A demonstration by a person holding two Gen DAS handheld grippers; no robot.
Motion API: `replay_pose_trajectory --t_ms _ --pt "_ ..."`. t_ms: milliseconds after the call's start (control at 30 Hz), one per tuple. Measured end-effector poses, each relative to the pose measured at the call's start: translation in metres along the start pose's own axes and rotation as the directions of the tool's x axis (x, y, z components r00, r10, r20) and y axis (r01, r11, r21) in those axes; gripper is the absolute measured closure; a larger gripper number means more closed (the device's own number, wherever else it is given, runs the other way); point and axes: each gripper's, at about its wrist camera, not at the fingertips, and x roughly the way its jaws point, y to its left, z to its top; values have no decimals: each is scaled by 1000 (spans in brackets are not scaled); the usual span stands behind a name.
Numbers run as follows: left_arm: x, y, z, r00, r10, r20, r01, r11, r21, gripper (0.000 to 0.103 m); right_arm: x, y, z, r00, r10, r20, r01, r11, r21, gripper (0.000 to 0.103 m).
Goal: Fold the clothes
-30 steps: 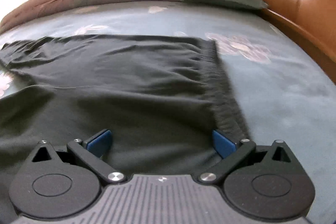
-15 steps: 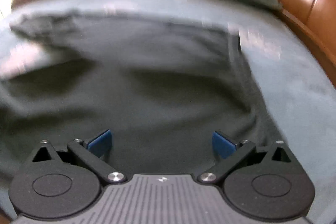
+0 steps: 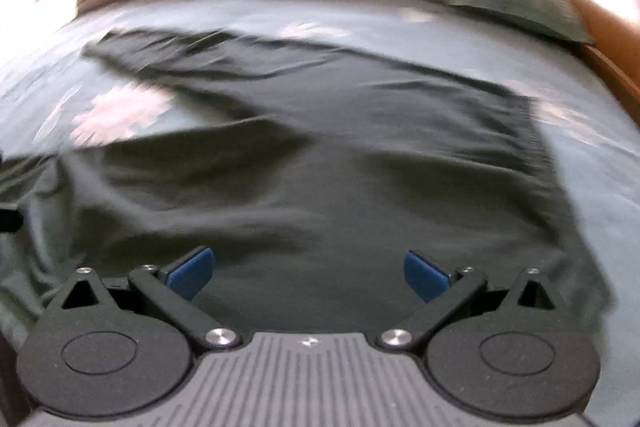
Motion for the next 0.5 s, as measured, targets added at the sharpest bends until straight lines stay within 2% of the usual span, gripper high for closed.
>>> replay_pose_trajectory --t_ms 200,300,367,433,500 --pt "16 7 -25 998 -1 -62 -1 999 -39 8 -11 -7 -30 999 16 -34 -17 999 -31 0" --pt "33 11 -40 989 8 -147 -15 999 -46 6 -22 -10 -39 998 15 -58 -17 999 -40 0" --pt "28 17 -43 989 -30 -147 17 996 -87 6 -24 -12 -37 997 4 -72 -8 999 -48 0" --pt "21 19 -41 987 -56 -148 48 997 -60 6 -27 -10 -26 999 -2 -43 0 999 -51 0" --pt "19 26 -36 992 -34 -120 28 998 -52 6 -29 -6 -11 1000 29 -7 -29 998 -56 0"
